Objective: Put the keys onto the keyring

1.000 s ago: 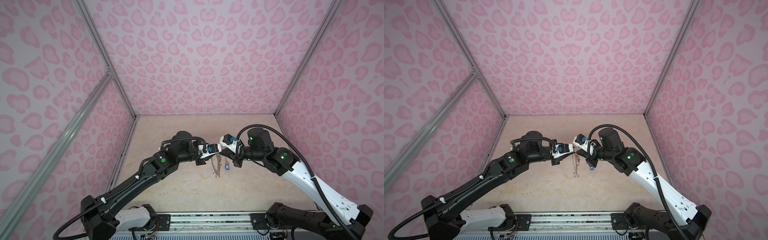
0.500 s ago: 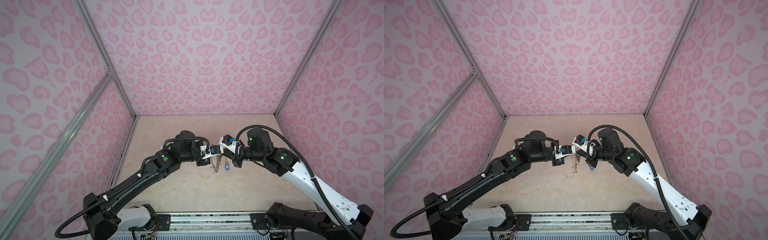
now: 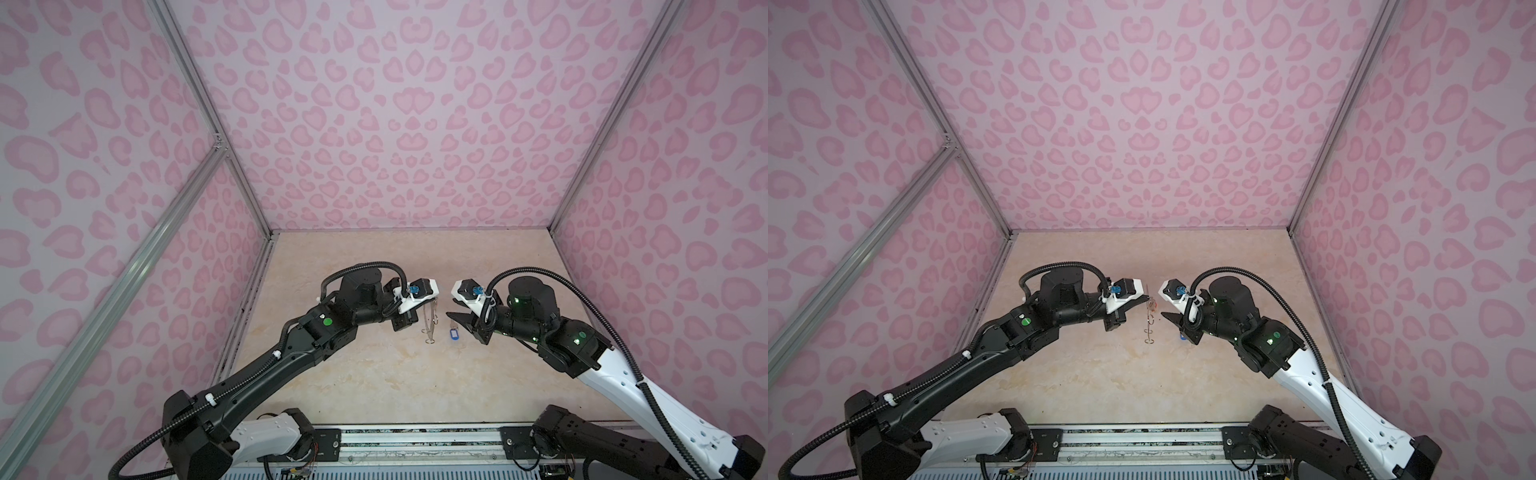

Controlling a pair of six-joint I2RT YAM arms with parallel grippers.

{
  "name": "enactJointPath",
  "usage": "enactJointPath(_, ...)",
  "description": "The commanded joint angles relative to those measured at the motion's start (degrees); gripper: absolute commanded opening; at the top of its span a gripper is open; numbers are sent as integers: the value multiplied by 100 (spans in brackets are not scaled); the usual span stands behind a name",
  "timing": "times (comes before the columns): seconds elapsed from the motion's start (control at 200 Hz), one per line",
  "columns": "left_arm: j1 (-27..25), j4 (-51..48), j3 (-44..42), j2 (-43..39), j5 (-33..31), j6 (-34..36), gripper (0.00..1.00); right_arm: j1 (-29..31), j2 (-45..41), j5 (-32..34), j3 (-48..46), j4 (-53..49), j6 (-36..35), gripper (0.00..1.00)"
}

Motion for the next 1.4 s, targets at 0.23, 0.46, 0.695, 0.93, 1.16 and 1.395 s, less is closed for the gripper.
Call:
enactJointPath(0.23,171,2103,-526,-135,705,-1229,3,256,55,82,-209,990,231,41)
enactJointPath(0.46,178,2389,-622,-143,1027,-1344,3,262,157,31,-163,1223,59,41)
enactJointPath(0.695,206,2331,-600,-135,1280,-1278,3,83,-113,-13,-371,1025,-235,41)
enactJointPath(0.93,207,2236,-529,-51,1464,-1239,3,-253,-177,-909,-339,1174,-219,37)
enactJointPath(1.16,212,2217,-521,-47,1554,-1276,3,-373,228,-1723,-25,995,-268,39)
enactJointPath(1.395,204,2234,-525,-47,1598,-1296,3,-407,358,-1991,-87,1253,-181,34)
